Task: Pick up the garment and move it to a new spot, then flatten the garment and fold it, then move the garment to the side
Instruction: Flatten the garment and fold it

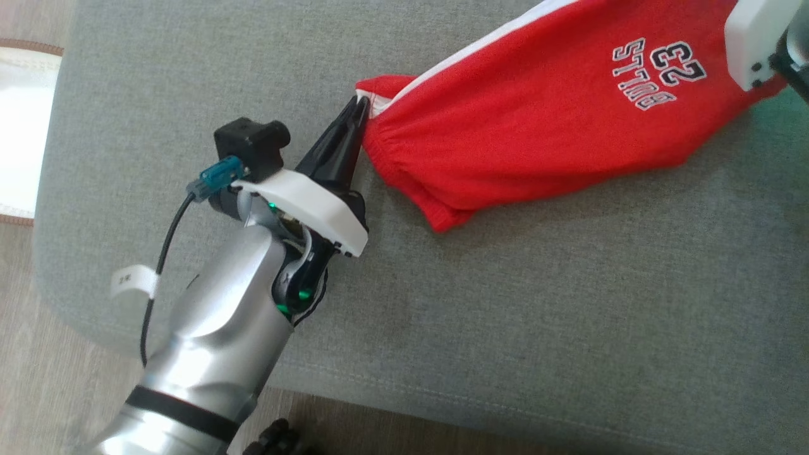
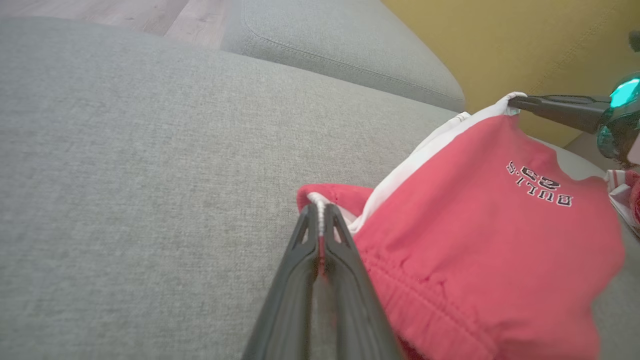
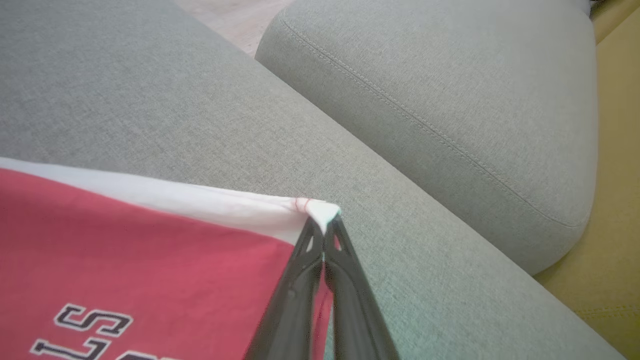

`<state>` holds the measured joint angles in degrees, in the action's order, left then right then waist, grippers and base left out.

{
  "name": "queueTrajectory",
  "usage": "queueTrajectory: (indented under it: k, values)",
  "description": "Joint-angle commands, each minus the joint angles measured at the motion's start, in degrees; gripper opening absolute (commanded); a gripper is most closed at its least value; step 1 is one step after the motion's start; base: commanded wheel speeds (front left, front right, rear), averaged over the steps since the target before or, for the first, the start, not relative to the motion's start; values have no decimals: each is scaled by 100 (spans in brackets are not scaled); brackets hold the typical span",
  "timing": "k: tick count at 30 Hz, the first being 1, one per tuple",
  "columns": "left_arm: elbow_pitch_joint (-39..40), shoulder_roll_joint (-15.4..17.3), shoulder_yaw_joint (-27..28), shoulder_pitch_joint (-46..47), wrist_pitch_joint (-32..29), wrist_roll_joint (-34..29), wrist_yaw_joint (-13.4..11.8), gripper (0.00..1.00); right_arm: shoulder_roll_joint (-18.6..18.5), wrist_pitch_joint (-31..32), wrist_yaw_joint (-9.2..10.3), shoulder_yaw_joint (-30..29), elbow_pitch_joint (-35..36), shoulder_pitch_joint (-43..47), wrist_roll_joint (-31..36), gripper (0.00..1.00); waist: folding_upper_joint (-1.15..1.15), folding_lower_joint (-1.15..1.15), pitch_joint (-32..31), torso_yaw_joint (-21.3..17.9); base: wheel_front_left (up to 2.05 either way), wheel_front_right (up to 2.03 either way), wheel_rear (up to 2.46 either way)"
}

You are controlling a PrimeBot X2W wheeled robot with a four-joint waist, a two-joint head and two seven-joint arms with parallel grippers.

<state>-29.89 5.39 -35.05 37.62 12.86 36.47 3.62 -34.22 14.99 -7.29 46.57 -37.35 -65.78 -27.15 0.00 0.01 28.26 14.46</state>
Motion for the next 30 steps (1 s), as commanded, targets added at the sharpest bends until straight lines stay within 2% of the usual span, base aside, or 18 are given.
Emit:
queueTrajectory:
  k: [1, 2, 3, 4, 10, 16, 23, 30]
  values:
    - [55, 93, 169, 191, 67, 1, 34, 24, 50, -174, -20, 10, 1, -125, 37, 100, 0, -1, 8, -1, 0, 0, 0]
    - [-24, 78, 172, 216, 80, -3, 31, 62, 93, -263, -20, 45, -109, -146, 51, 100, 0, -1, -1, -12, 0, 0, 0]
    - [-24, 78, 172, 216, 80, -3, 31, 62, 93, -263, -20, 45, -109, -146, 51, 100, 0, -1, -1, -12, 0, 0, 0]
    - [-98, 66, 175, 235, 92, -6, 32, 100, 137, -353, -20, 84, -210, -154, 60, 100, 0, -1, -22, -29, 0, 0, 0]
    - [-320, 97, 340, 249, 174, -41, -22, 100, 373, -951, -20, 82, -744, -116, -49, 100, 0, -1, -273, -233, 0, 0, 0]
    - [-151, 228, 692, 88, 208, -85, -156, 100, 645, -1690, -20, -90, -976, 76, -223, 100, 0, -1, -699, -564, 0, 0, 0]
    - [672, 354, 1385, -300, 212, -287, -384, 100, 877, -2581, -20, -405, -829, 499, -329, 100, 0, -1, -1226, -968, 0, 0, 0]
    - [1496, 306, 2107, -846, 213, -564, -555, 100, 1034, -2947, -20, -1073, -313, 1199, -20, 100, 0, -1, -1657, -1324, 0, 0, 0]
